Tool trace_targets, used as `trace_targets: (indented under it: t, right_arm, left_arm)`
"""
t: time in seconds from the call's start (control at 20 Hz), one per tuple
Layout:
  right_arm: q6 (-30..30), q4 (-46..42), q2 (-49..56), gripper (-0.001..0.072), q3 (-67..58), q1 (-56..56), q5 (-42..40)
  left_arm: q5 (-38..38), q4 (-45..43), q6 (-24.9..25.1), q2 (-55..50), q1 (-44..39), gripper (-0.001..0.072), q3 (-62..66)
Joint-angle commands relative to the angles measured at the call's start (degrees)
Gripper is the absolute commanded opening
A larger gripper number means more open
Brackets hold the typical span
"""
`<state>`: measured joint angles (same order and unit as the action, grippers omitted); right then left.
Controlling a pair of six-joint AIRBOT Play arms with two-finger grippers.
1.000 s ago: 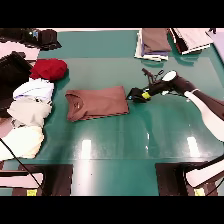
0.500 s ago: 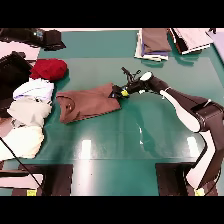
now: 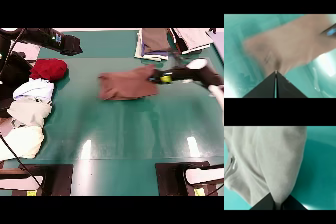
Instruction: Fold the shirts.
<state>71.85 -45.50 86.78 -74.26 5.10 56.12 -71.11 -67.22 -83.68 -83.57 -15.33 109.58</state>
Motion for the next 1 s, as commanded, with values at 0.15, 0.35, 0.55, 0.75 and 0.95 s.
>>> trace_targets:
  t: [0.15,0.35,0.55,0.75,0.95]
  right_arm:
    - [0.3,-9.8,-17.0,0.0013,10.4,33.6,0.2]
    - [0.3,-10.2,-22.3,0.0013,15.4,50.4,-2.2]
    - [0.3,-10.3,-23.1,0.0013,20.3,57.0,-1.6]
    - [2.8,-16.2,-23.1,0.0013,23.7,53.9,-0.1]
    - [4.3,-25.8,-23.3,0.0084,23.9,45.8,3.6]
  left_arm:
    - [0.3,0.1,-0.4,0.0,-0.6,0.0022,0.0]
    - [1.3,0.2,-1.5,0.0,-0.6,0.0023,0.0]
    - [1.5,0.2,-1.5,0.0,-0.6,0.0023,0.0]
    - [1.4,0.2,-1.5,0.0,-0.6,0.0023,0.0]
    - [1.2,0.2,-1.4,0.0,-0.6,0.0023,0.0]
